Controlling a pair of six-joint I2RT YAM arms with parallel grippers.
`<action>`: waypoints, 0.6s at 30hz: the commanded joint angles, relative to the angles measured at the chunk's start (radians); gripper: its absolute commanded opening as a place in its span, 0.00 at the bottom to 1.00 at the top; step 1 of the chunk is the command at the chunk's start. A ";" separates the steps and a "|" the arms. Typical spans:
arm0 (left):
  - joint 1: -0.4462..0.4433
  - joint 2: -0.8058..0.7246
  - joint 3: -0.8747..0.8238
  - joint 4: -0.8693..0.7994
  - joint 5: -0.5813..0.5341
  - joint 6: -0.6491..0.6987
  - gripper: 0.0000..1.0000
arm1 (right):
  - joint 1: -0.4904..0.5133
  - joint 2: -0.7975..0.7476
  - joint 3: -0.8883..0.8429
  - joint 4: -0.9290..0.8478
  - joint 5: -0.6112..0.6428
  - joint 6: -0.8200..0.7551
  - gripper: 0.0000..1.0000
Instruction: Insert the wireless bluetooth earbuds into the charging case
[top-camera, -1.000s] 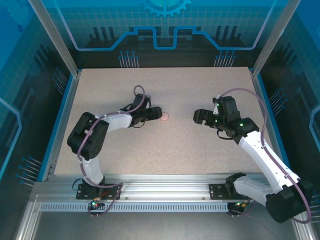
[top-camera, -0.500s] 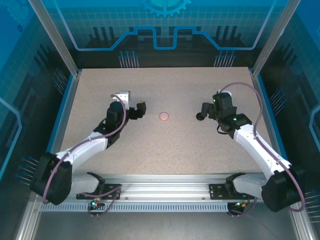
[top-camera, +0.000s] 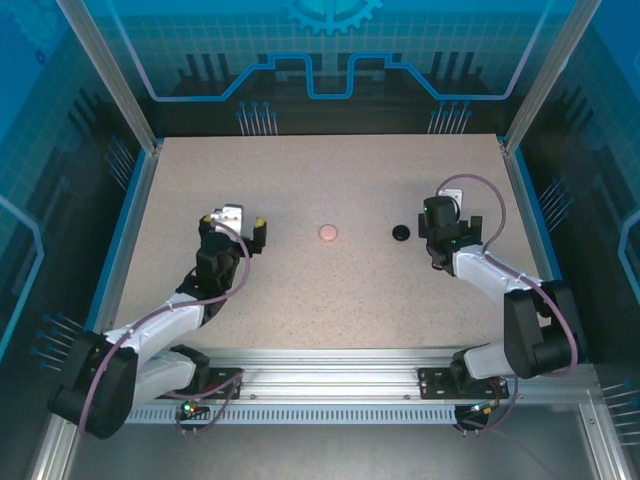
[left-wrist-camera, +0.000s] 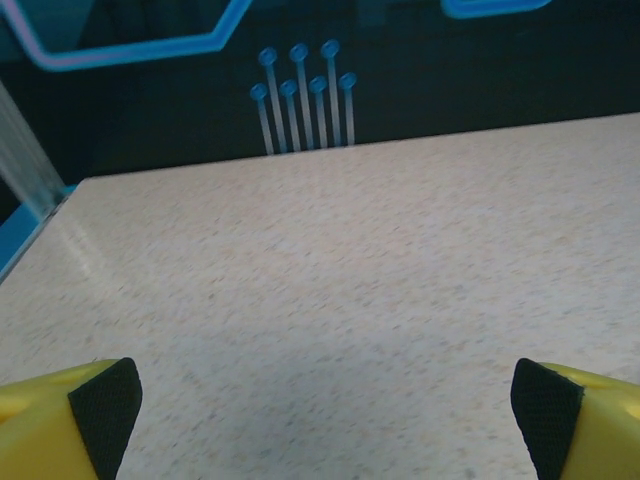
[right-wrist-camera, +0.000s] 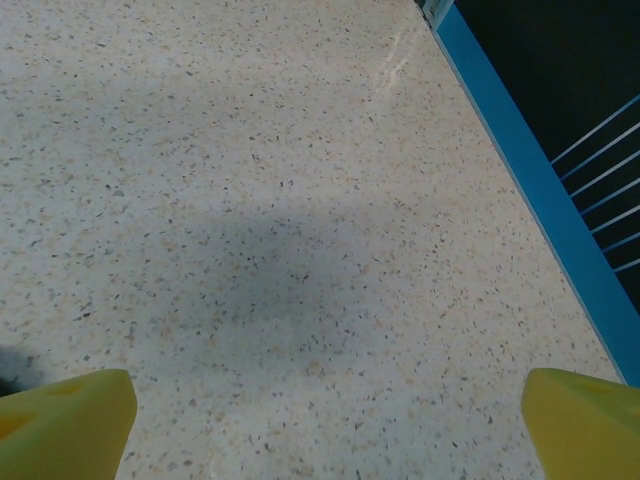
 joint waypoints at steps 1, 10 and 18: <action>0.047 0.093 -0.047 0.161 -0.045 0.018 0.99 | -0.024 0.030 -0.057 0.244 -0.019 -0.070 1.00; 0.123 0.315 -0.076 0.387 0.126 0.051 0.99 | -0.086 0.028 -0.328 0.734 -0.397 -0.153 1.00; 0.260 0.384 -0.002 0.277 0.356 -0.037 0.99 | -0.152 0.086 -0.310 0.741 -0.540 -0.133 1.00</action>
